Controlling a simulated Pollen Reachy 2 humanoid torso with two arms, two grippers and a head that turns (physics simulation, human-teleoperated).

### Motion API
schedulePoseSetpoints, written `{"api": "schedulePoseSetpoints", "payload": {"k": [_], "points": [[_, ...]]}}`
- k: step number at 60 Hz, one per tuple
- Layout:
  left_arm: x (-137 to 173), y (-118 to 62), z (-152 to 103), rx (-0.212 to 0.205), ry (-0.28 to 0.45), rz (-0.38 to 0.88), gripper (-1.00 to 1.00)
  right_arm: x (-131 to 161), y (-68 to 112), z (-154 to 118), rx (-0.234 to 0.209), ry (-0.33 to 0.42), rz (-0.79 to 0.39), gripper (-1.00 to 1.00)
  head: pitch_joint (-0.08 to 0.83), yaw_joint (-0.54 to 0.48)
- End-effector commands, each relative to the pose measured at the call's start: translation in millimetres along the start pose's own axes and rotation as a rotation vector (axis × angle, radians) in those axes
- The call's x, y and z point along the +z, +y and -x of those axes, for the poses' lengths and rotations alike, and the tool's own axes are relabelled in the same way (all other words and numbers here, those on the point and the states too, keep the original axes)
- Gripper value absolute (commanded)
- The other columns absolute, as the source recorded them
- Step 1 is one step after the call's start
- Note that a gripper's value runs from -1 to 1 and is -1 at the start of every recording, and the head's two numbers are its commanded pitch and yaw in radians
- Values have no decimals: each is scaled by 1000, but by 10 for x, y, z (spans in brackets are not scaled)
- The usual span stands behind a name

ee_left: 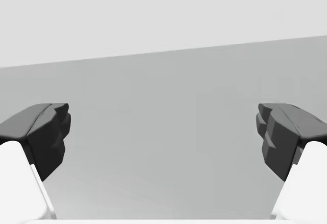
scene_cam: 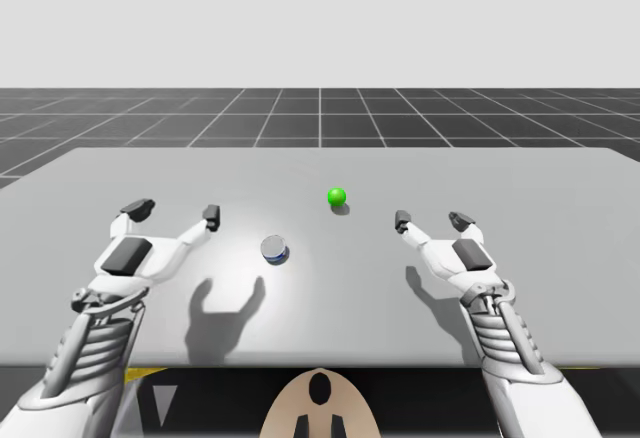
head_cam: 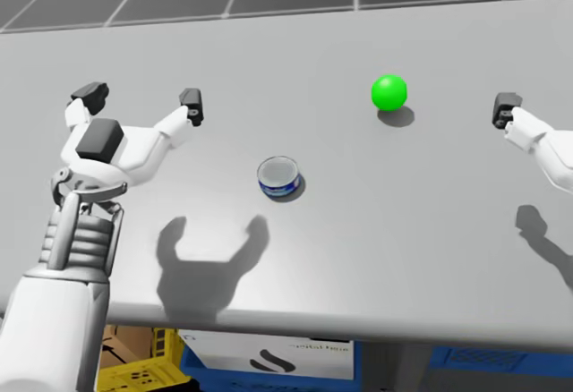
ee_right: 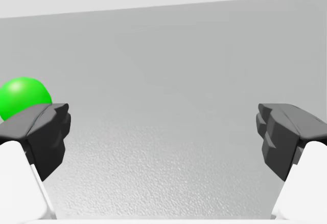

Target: Watch the red light. When it turns green, pick up the object.

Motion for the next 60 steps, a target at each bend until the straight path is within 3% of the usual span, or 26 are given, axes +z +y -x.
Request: {"api": "schedulePoseSetpoints", "payload": {"k": [1,6,12,21,34,60], "points": [[136,-141,-168,69,48,131,-1000,-4,39,54,-21,12,1,-1000,672,159],[317,-236,-261,40,131,265,-1000,-18,42,86,-17,20,2,-1000,670,165],[413,-273,-208,60,169,349,-1000,-23,49,104,-12,24,1,-1000,666,168],[451,-412,174,38,285,493,-1000,-24,54,110,-11,24,2,-1000,663,174],[272,-600,571,59,357,506,-1000,-27,48,105,-6,19,6,-1000,660,170],[-289,-933,790,61,423,422,-1000,-10,34,69,-2,7,3,-1000,652,164]]}}
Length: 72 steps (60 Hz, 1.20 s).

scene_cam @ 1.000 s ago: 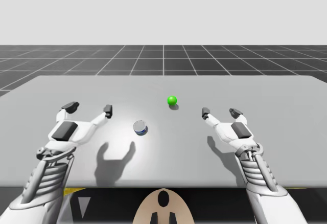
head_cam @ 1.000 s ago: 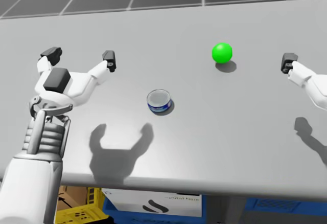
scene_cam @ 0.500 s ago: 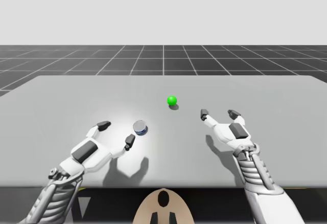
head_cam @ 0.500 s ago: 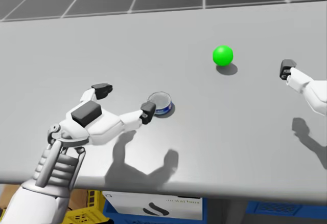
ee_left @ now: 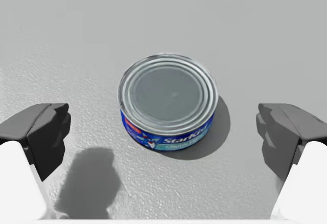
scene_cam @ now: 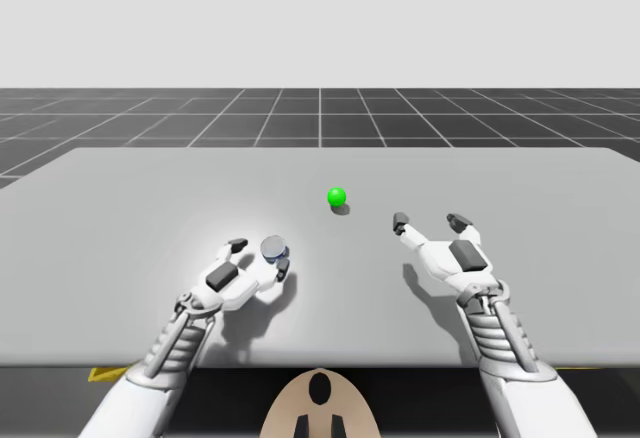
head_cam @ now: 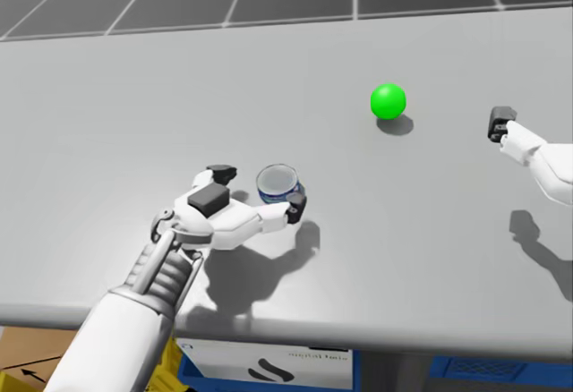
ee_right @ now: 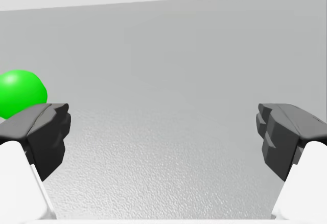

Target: Watch the red light. When it turns green, pick up the object.

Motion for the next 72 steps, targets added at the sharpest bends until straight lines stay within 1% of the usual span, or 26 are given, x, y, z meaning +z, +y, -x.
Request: {"api": "schedulePoseSetpoints", "payload": {"k": [1,3,7,9,14,27,32,33,35,36,37,38,40,53,58,63,72], "points": [[-267,-43,-17,29,14,-19,-1000,10,27,5,-16,-2,-2,-1000,653,163],[-302,-50,-16,25,16,-24,-1000,12,27,3,-16,-3,-2,-1000,653,163],[-364,-59,-11,32,29,-26,-1000,14,26,-1,-16,-4,-2,-1000,652,163],[-395,-64,-8,44,40,-22,-1000,15,25,-4,-16,-5,-2,-1000,652,162],[-431,-81,2,53,49,-17,-1000,19,22,-14,-18,-7,-2,-1000,653,160],[-507,-117,67,35,61,-22,-1000,28,29,-31,-19,-14,-3,-1000,654,160],[-519,-130,89,21,63,-16,-1000,31,31,-34,-20,-15,-3,-1000,654,161],[-519,-135,96,25,68,-13,-907,31,30,-34,-20,-15,-2,-1000,654,161],[-520,-136,101,24,68,-13,-819,32,31,-35,-20,-16,-2,-1000,654,162],[-517,-139,110,21,67,-13,-433,34,31,-35,-20,-16,-3,-1000,654,162],[-514,-141,116,20,67,-11,518,34,31,-36,-20,-16,-3,-1000,655,162],[-512,-142,118,19,66,-10,714,35,30,-36,-21,-16,-3,-1000,655,162],[-503,-148,126,18,68,-5,904,36,29,-39,-21,-17,-3,-1000,654,162],[-486,-156,141,18,71,9,947,45,26,-56,-23,-23,-3,-1000,645,159],[-483,-161,143,19,72,13,942,46,23,-63,-24,-25,-2,-1000,615,159],[-480,-167,145,19,71,15,965,46,19,-63,-24,-25,-1,-1000,554,162],[-457,-180,150,17,72,21,958,46,14,-60,-21,-23,2,-1000,402,155]]}}
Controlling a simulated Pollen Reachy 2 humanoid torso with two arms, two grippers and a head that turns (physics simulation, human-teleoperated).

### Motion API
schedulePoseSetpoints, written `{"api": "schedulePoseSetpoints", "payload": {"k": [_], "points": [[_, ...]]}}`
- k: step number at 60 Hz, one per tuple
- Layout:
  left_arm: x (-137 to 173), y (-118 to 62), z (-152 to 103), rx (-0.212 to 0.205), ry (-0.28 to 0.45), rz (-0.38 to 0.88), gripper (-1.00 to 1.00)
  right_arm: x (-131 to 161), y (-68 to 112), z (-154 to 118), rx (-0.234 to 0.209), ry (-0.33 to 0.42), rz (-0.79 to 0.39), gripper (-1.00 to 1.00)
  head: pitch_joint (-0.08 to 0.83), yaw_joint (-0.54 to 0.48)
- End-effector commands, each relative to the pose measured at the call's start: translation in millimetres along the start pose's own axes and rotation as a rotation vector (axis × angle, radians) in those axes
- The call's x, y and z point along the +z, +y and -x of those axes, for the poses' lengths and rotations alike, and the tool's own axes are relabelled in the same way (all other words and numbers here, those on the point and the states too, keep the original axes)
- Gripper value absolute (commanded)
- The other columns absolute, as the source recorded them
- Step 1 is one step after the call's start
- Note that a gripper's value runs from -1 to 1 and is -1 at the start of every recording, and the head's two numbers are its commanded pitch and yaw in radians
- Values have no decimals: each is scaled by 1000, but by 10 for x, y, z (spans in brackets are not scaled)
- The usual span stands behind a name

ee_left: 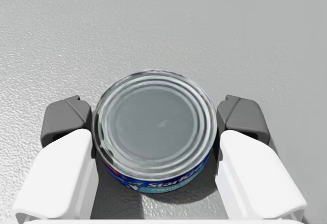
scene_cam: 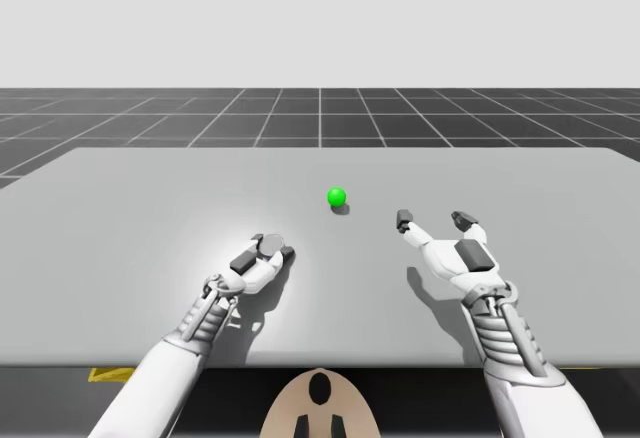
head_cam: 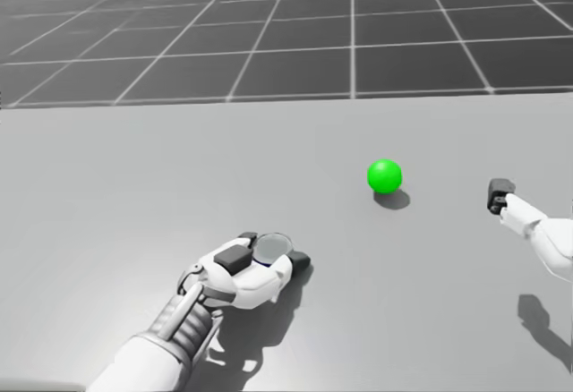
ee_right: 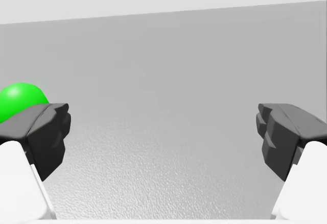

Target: Watch the red light. When it turns green, pick up the object.

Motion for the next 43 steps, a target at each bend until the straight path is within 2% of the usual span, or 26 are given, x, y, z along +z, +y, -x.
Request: {"api": "schedulePoseSetpoints", "payload": {"k": [1,4,9,15,21,30,35,36,38,40,43], "points": [[-12,-143,114,31,25,39,960,5,27,19,-14,4,0,-1000,393,155],[12,-160,97,32,22,43,969,7,28,19,-13,4,0,-1000,357,153],[87,-198,-8,60,16,61,959,12,31,18,-7,2,-1,-1000,321,156],[211,-220,-203,55,-19,64,1000,11,36,21,7,-3,4,-1000,304,160],[394,-222,-514,44,-65,61,1000,10,36,18,9,1,3,-1000,296,160],[793,-224,-1160,6,-214,60,995,16,39,10,13,2,1,-1000,282,155],[977,-240,-1413,-6,-279,58,985,20,36,5,6,6,0,-1000,277,152],[1028,-245,-1479,-8,-298,57,973,24,47,11,28,-1,12,-1000,276,151],[1082,-252,-1543,-9,-317,57,991,23,40,12,32,2,10,-1000,275,150],[1198,-274,-1669,-7,-363,56,994,32,40,11,10,16,-12,-1000,273,149],[1382,-333,-1821,-5,-437,63,1000,35,46,24,21,32,-28,-1000,271,147]]}}
